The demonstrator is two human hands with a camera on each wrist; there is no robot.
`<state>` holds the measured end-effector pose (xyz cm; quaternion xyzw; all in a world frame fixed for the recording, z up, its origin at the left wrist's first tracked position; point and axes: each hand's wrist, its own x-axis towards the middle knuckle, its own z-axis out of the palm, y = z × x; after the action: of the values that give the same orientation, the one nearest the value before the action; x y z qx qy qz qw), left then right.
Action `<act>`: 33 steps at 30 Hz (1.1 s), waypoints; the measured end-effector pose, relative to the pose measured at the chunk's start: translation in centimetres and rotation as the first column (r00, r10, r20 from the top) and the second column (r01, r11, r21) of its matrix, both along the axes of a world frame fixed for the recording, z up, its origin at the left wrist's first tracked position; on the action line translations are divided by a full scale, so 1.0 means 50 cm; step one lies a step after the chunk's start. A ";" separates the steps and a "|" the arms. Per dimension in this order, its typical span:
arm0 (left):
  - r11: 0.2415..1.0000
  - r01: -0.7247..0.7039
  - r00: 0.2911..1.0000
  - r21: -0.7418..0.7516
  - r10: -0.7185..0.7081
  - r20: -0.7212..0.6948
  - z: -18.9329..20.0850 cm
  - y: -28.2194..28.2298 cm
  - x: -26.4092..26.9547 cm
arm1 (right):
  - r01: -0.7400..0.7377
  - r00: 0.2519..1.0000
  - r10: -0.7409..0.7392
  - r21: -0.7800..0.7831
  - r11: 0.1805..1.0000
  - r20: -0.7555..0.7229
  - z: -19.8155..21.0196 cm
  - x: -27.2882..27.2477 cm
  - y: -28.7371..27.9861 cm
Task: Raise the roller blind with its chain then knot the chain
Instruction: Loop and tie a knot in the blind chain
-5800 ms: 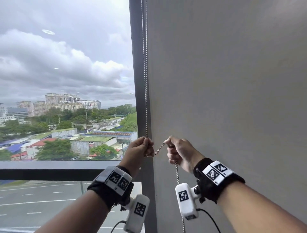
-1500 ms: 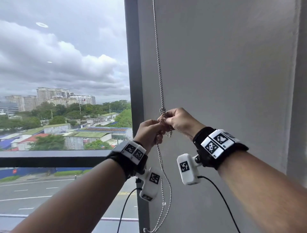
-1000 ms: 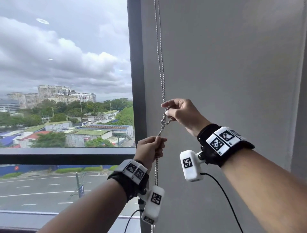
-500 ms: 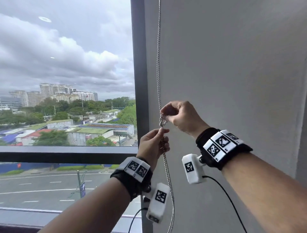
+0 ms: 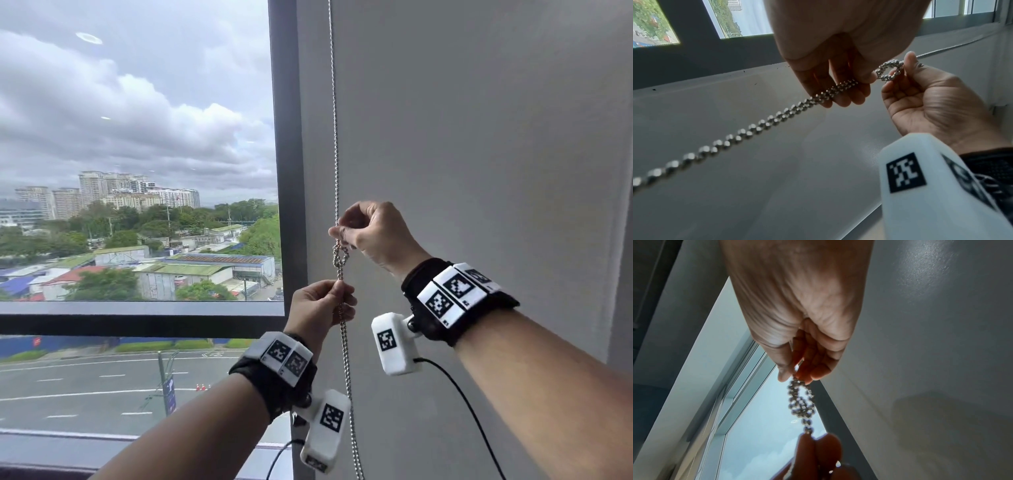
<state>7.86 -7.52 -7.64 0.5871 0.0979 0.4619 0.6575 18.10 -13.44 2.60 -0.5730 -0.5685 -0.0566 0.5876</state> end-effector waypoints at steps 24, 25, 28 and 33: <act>0.985 0.148 0.969 0.085 -0.127 -0.212 0.035 0.039 -0.074 | 0.049 0.986 -0.056 -0.046 0.998 -0.155 0.019 0.024 -0.002; 0.985 0.165 0.977 0.052 -0.157 -0.142 0.065 0.030 -0.072 | 0.048 0.987 -0.055 -0.049 0.998 -0.149 0.020 0.021 -0.004; 0.986 0.157 0.988 0.054 -0.156 -0.012 0.146 0.010 -0.065 | 0.042 0.991 -0.048 -0.053 0.998 -0.127 0.023 0.013 -0.006; 0.990 0.017 0.993 0.137 -0.001 -0.114 0.230 -0.024 -0.053 | 0.046 0.993 -0.051 -0.057 0.997 -0.103 0.023 0.020 -0.009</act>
<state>5.22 -8.74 3.86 0.6570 0.1005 0.4304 0.6107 19.08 -13.90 3.77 -0.6046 -0.5242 -0.0253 0.5991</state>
